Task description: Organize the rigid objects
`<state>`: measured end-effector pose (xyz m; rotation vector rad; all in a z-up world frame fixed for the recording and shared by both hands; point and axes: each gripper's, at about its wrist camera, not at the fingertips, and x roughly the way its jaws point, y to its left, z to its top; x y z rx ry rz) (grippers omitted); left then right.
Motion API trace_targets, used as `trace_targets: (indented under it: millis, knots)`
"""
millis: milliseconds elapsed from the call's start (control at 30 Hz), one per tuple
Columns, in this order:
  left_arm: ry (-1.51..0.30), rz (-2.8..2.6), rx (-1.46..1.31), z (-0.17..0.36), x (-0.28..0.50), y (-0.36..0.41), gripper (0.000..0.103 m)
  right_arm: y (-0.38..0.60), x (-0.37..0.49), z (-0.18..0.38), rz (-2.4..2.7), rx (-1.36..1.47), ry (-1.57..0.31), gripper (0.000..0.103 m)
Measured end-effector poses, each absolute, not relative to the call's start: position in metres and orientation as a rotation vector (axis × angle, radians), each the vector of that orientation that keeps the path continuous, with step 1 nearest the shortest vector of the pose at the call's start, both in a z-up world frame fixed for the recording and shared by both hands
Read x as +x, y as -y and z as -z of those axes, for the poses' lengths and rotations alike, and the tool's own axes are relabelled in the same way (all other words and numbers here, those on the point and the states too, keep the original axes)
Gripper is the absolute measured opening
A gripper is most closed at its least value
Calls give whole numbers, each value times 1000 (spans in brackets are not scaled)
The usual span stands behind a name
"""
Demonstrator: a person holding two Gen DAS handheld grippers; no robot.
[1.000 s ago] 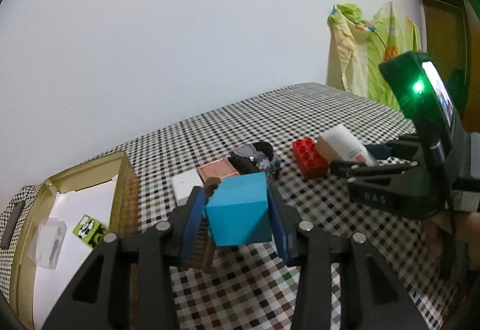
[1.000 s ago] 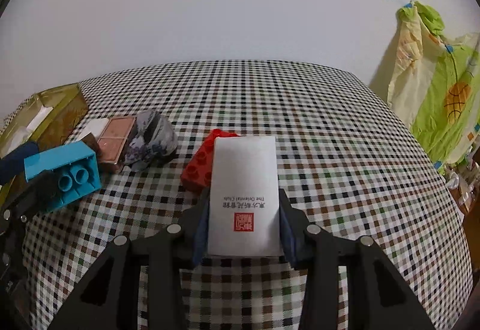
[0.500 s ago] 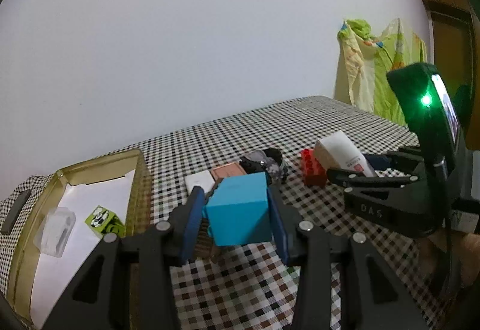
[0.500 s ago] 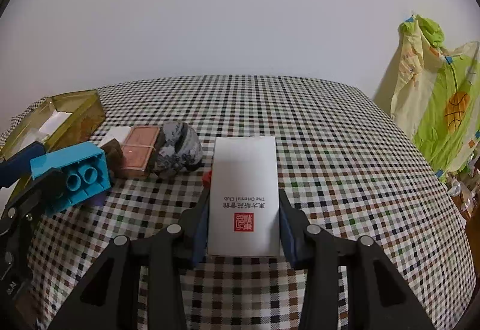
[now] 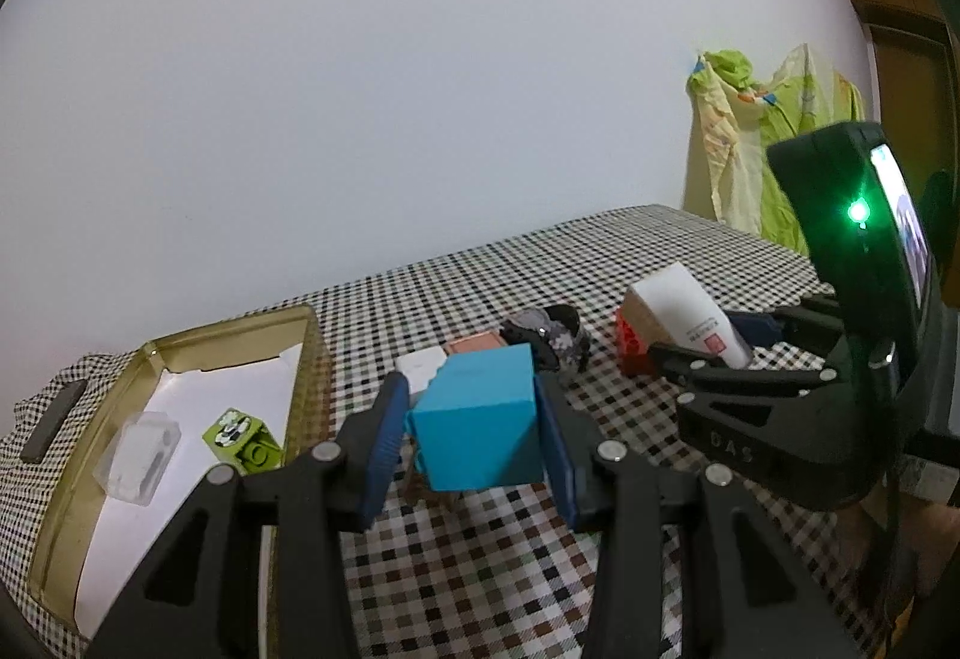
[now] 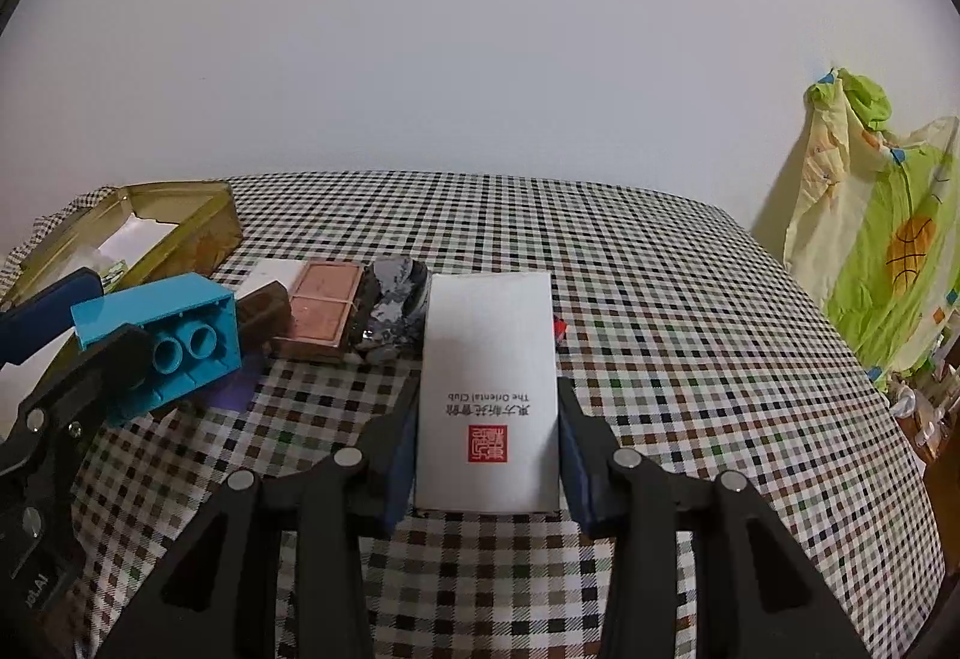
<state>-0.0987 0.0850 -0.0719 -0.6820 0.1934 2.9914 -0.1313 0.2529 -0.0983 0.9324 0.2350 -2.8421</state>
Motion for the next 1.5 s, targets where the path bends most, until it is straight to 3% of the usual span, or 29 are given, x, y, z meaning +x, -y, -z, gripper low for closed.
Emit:
trace_targets:
  millis: [600,867,1500]
  knots:
    - [-206,-3034,-624,70,-80,-81,42,-242,-109,92,2831,817,-192,43]
    - [-111,-3033,-608,69,-72,-70,42,-234,-102,91,2814,789,-192,43]
    - [-87,-3059,-584,69,-66,-63,42,-217,-80,89,2773,730,-183,44]
